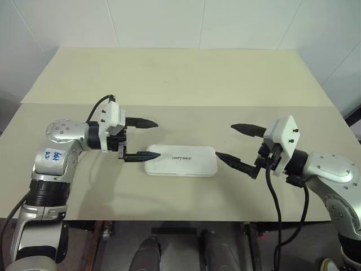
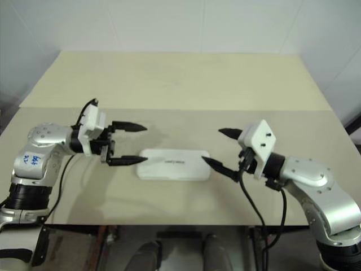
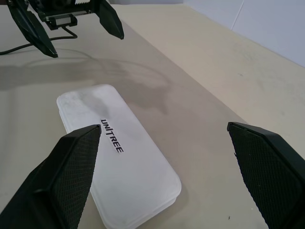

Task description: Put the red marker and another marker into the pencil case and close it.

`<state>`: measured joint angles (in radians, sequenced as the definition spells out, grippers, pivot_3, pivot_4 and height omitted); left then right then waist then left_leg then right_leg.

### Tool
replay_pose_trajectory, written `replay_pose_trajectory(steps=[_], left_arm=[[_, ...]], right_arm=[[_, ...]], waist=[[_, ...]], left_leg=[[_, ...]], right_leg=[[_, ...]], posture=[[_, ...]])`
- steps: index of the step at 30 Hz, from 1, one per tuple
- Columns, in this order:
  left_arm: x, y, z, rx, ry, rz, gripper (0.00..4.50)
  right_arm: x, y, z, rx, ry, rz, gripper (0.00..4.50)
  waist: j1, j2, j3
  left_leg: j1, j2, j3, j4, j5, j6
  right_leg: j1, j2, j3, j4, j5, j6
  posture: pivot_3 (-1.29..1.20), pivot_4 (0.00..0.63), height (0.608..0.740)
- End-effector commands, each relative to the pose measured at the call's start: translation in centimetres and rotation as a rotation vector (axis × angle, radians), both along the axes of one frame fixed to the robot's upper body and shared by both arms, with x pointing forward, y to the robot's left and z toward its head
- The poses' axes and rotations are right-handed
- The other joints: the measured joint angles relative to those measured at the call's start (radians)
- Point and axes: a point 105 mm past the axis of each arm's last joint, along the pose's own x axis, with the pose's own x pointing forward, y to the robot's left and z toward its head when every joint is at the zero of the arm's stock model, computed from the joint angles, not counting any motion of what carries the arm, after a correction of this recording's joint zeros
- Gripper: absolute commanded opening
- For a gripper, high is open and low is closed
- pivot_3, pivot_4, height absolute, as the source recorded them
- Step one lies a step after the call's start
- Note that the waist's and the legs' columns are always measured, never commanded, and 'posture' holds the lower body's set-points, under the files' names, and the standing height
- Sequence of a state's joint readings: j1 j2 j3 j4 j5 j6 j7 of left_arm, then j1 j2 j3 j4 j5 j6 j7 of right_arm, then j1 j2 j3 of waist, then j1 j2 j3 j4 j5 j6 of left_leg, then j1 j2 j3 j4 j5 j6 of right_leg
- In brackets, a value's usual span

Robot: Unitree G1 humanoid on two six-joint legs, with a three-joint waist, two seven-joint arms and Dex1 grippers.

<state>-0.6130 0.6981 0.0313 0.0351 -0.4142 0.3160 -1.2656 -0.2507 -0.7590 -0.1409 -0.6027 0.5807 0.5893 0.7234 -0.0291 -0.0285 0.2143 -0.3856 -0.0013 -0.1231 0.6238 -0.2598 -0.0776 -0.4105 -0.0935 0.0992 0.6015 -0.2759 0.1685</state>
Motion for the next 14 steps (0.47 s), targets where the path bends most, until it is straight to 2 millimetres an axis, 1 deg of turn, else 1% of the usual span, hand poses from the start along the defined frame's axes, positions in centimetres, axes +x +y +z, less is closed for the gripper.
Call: replay_pose_trajectory(steps=[1,4,7,9,11,14], left_arm=[[-0.6,-0.4,0.9,-0.037,-0.045,-0.007,4.48],[-0.5,-1.1,0.7,-0.033,-0.061,-0.001,4.48],[-0.2,-0.9,0.7,-0.046,-0.054,0.024,4.48],[0.0,-0.5,0.4,-0.042,-0.053,0.040,4.48],[0.1,-0.3,0.2,-0.036,-0.051,0.050,4.48],[0.3,-0.1,0.4,-0.040,-0.058,0.065,4.48]], right_arm=[[-0.2,-0.9,1.9,-0.018,-0.072,-0.001,4.50],[-0.1,-1.7,2.1,-0.039,-0.075,-0.009,4.50],[0.1,-2.8,2.1,-0.068,-0.080,-0.041,4.50],[0.3,-3.2,2.1,-0.070,-0.083,-0.058,4.50],[0.3,-3.1,2.1,-0.065,-0.085,-0.059,4.50],[0.3,-2.8,2.2,-0.056,-0.088,-0.049,4.50]], waist=[[0.001,0.000,0.000],[0.002,0.000,0.000],[0.002,0.000,0.000],[0.002,0.000,0.000],[0.000,0.000,0.000],[-0.001,0.000,0.000]], left_leg=[[0.000,0.000,0.000,0.000,0.000,0.000],[0.000,0.000,0.000,0.000,0.000,0.000],[0.000,0.000,0.000,0.000,0.000,0.000],[0.000,0.000,0.000,0.000,0.000,0.000],[0.000,0.000,0.000,0.000,0.000,0.000],[0.000,0.000,0.000,-0.001,0.000,0.000]], right_leg=[[0.000,0.000,0.000,0.000,0.000,0.000],[0.000,0.000,0.000,0.000,0.000,0.000],[0.000,0.000,0.000,0.000,0.000,0.000],[0.000,0.000,0.000,-0.001,0.000,0.000],[0.000,0.000,0.000,-0.001,0.000,0.000],[0.000,0.000,0.000,-0.001,0.000,0.000]], posture=[[0.00,0.150,0.740],[0.00,0.150,0.740],[0.00,0.150,0.740],[0.00,0.150,0.740],[0.00,0.150,0.740],[0.00,0.150,0.740]])
